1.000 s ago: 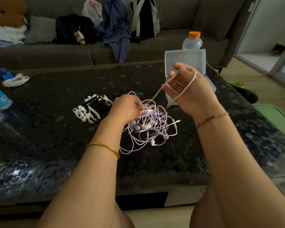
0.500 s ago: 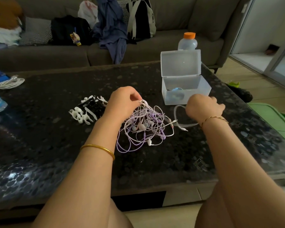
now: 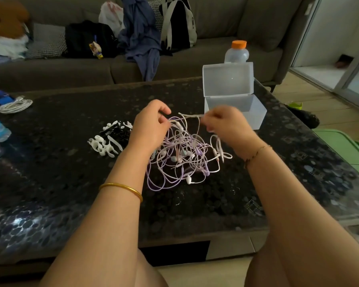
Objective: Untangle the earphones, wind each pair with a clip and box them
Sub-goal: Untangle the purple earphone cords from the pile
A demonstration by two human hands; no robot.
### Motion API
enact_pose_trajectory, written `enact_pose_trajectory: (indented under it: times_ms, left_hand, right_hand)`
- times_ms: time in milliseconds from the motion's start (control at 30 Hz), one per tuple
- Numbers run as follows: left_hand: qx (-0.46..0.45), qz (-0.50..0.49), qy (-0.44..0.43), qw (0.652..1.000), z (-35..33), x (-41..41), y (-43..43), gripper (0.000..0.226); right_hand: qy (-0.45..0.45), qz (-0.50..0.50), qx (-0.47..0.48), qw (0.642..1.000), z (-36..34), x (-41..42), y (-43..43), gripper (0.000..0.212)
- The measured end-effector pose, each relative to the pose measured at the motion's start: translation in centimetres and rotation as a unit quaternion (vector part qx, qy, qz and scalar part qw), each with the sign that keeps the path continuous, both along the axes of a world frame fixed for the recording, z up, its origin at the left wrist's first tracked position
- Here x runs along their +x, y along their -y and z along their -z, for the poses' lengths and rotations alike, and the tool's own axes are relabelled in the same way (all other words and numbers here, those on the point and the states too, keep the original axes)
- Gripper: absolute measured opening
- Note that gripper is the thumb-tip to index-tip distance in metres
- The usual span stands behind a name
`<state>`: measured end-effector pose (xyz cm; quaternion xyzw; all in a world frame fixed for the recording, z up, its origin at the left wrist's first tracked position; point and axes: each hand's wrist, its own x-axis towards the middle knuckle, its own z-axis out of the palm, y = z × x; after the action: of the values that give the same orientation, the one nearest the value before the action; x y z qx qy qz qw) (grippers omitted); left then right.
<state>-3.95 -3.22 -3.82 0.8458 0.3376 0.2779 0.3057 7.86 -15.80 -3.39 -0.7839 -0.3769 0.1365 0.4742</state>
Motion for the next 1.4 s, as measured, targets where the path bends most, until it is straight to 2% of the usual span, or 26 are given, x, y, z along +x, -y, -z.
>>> enact_pose_trajectory:
  times_ms: [33,100,167,267,300,333,400,433,500,567,633,700,767,800,867,933,967,1000,1033,1100,1167,1233,1267,1300,1333,1400]
  left_hand:
    - [0.006,-0.016,-0.015,1.000,0.3,-0.1,-0.2,0.019]
    - [0.032,-0.052,-0.046,0.997,0.7,-0.2,-0.6,0.015]
    - [0.057,-0.085,-0.080,0.992,1.0,-0.4,-0.8,0.012]
    - [0.065,-0.132,-0.148,0.978,1.4,-0.4,-0.9,0.010]
    - [0.055,-0.137,-0.185,0.971,1.5,-0.4,-1.0,0.012]
    - [0.038,-0.132,-0.229,0.964,1.6,-0.4,-0.9,0.019]
    - [0.006,-0.077,-0.297,0.952,1.0,-0.1,-0.5,0.037]
    - [-0.002,-0.029,-0.297,0.954,0.3,0.1,-0.1,0.047]
    - [-0.013,0.077,-0.209,0.975,-1.6,0.7,1.2,0.060]
    - [-0.059,0.167,-0.088,0.980,-2.7,1.4,2.7,0.051]
    - [-0.077,0.218,-0.038,0.972,-2.5,2.0,3.6,0.030]
    - [-0.012,0.196,-0.119,0.973,-1.1,2.4,3.2,0.009]
    - [0.070,0.089,-0.234,0.966,0.4,1.8,1.9,0.011]
    - [0.093,0.030,-0.248,0.964,0.8,1.3,1.2,0.013]
    - [0.111,-0.035,-0.201,0.973,1.0,0.6,0.3,0.014]
    - [0.100,-0.009,-0.142,0.985,0.3,0.6,0.6,0.012]
    - [0.092,0.018,-0.123,0.988,-0.3,0.8,1.1,0.011]
    - [0.088,0.038,-0.109,0.989,-0.9,1.0,1.6,0.011]
    - [0.086,0.051,-0.103,0.990,-1.4,1.2,2.1,0.011]
    - [0.093,0.054,-0.100,0.989,-1.9,1.4,2.4,0.010]
    - [0.097,0.055,-0.085,0.990,-1.8,1.6,2.4,0.012]
    - [0.094,0.059,-0.079,0.991,-1.4,1.6,2.4,0.013]
    - [0.105,0.059,-0.101,0.987,-1.0,1.6,2.3,0.015]
    - [0.125,0.054,-0.138,0.981,-0.4,1.5,2.1,0.017]
    - [0.136,0.048,-0.174,0.974,0.2,1.4,1.7,0.018]
    - [0.101,0.032,-0.196,0.975,0.9,1.0,1.1,0.018]
  right_hand:
    - [-0.064,0.044,0.077,0.994,-0.4,0.3,0.1,0.013]
    - [-0.189,0.097,0.220,0.952,-1.4,0.8,0.5,0.011]
    - [-0.330,0.098,0.345,0.873,-2.1,0.9,0.8,0.009]
    - [-0.509,0.034,0.469,0.721,-2.4,1.0,1.2,0.011]
    - [-0.531,0.021,0.479,0.699,-2.4,1.0,1.2,0.012]
    - [-0.533,0.015,0.473,0.701,-2.3,1.1,1.2,0.012]
    - [-0.500,0.010,0.434,0.750,-2.3,1.2,1.1,0.011]
    - [-0.485,-0.001,0.416,0.769,-2.2,1.2,1.0,0.010]
    - [-0.475,-0.041,0.400,0.782,-2.2,1.0,0.8,0.009]
    - [-0.469,-0.079,0.397,0.785,-2.5,0.4,0.6,0.009]
    - [-0.459,-0.087,0.397,0.790,-2.9,-0.2,0.5,0.010]
    - [-0.418,-0.049,0.402,0.813,-3.4,-0.4,0.8,0.015]
    - [-0.314,0.040,0.375,0.871,-3.6,0.1,1.4,0.017]
    - [-0.227,0.101,0.323,0.914,-3.5,0.6,1.8,0.016]
    - [-0.011,0.190,0.088,0.978,-2.5,1.7,1.9,0.018]
    - [0.096,0.150,-0.194,0.965,-0.7,1.9,1.5,0.021]
    - [0.110,0.110,-0.274,0.949,-0.1,1.5,1.2,0.023]
    - [0.116,0.073,-0.290,0.947,0.2,1.0,0.8,0.026]
    - [0.109,0.033,-0.260,0.959,0.1,0.4,0.5,0.033]
    - [0.015,-0.039,-0.137,0.990,-1.1,-1.0,0.2,0.045]
    - [-0.003,-0.072,-0.054,0.996,-1.7,-1.7,0.2,0.045]
    - [0.039,-0.045,-0.003,0.998,-1.9,-2.0,0.2,0.036]
    - [0.016,-0.018,0.047,0.999,-1.9,-2.0,0.1,0.032]
    - [-0.061,0.003,0.122,0.991,-2.1,-1.8,0.1,0.029]
    - [-0.186,0.008,0.228,0.956,-2.5,-1.6,0.2,0.029]
    - [-0.412,0.006,0.403,0.817,-3.3,-1.0,0.8,0.032]
